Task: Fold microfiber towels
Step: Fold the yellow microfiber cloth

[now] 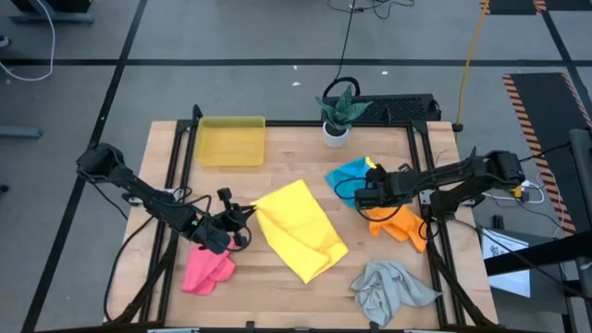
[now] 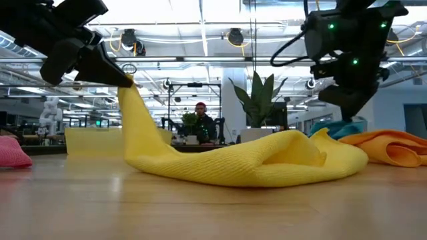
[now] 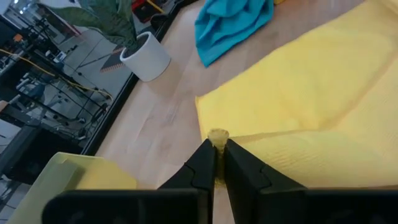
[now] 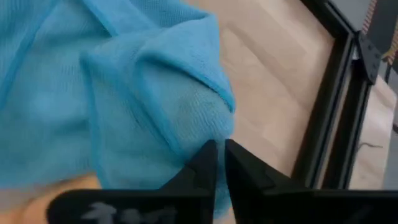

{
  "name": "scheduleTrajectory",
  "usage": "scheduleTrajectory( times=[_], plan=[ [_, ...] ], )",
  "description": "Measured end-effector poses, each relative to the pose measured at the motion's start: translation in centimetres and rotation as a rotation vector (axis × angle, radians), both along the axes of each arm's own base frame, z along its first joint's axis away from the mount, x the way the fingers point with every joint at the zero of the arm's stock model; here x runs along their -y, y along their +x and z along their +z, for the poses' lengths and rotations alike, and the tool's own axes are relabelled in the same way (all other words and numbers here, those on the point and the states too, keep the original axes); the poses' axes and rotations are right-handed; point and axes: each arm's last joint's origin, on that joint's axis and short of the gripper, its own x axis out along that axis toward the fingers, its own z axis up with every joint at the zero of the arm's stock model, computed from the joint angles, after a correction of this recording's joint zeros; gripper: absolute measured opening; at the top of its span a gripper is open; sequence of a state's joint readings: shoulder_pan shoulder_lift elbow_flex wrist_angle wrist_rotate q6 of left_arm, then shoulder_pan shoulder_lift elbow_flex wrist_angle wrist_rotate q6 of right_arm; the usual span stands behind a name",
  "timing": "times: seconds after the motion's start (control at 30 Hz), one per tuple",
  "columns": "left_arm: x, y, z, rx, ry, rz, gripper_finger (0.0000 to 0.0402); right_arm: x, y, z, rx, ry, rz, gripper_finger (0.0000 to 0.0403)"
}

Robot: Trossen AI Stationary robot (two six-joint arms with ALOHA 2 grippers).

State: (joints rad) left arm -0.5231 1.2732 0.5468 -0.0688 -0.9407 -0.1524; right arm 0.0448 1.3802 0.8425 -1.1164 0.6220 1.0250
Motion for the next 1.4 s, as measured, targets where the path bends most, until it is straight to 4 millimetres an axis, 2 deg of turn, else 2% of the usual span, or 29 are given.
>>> scheduleTrajectory(
  times=[0.17,0.27,0.37,0.47,0.57,0.73,0.8,0.9,1.03,1.13,1.27,1.4],
  plan=[
    [-0.8,0.3,-0.1,-0.011,-0.010,0.027,0.0053,-0.2,1.0,-0.2,0.109,0.041,-0.004,0.0094],
    [-1.4,0.4,-0.3,-0.042,-0.016,0.039,0.0088,-0.9,3.3,-0.4,0.286,0.120,0.106,0.0130],
    [-2.6,-0.3,-0.6,-0.121,0.073,0.115,0.0132,-2.3,6.4,-0.7,0.493,0.186,0.298,0.0150],
    [-3.9,-1.0,-0.2,-0.131,0.115,0.218,0.0172,-3.7,9.4,-1.7,0.631,0.229,0.488,0.0152],
    [-4.6,-1.7,0.6,-0.102,0.039,0.242,0.0199,-4.6,11.9,-3.8,0.710,0.268,0.635,0.0140],
    [-3.9,-1.5,1.9,-0.012,-0.171,0.122,0.0207,-3.8,14.0,-7.5,0.643,0.271,0.668,0.0103],
    [-3.3,-0.8,2.2,0.012,-0.252,-0.014,0.0199,-3.1,14.5,-8.0,0.620,0.252,0.672,0.0085],
    [-2.3,0.5,1.3,0.035,-0.309,-0.196,0.0182,-2.1,14.5,-8.2,0.581,0.225,0.687,0.0057],
    [-2.2,1.6,-0.9,-0.019,-0.289,-0.189,0.0156,-1.2,13.5,-7.7,0.469,0.155,0.620,0.0019],
    [-2.7,2.1,-2.9,-0.095,-0.273,-0.133,0.0140,-1.0,12.1,-7.1,0.388,0.093,0.506,0.0004],
    [-3.6,2.5,-4.9,-0.169,-0.206,-0.034,0.0125,-2.6,10.7,-6.5,0.367,0.045,0.378,0.0007],
    [-5.0,2.1,-5.2,-0.190,-0.079,0.142,0.0116,-5.7,10.8,-6.7,0.461,0.046,0.398,0.0002]
  ],
)
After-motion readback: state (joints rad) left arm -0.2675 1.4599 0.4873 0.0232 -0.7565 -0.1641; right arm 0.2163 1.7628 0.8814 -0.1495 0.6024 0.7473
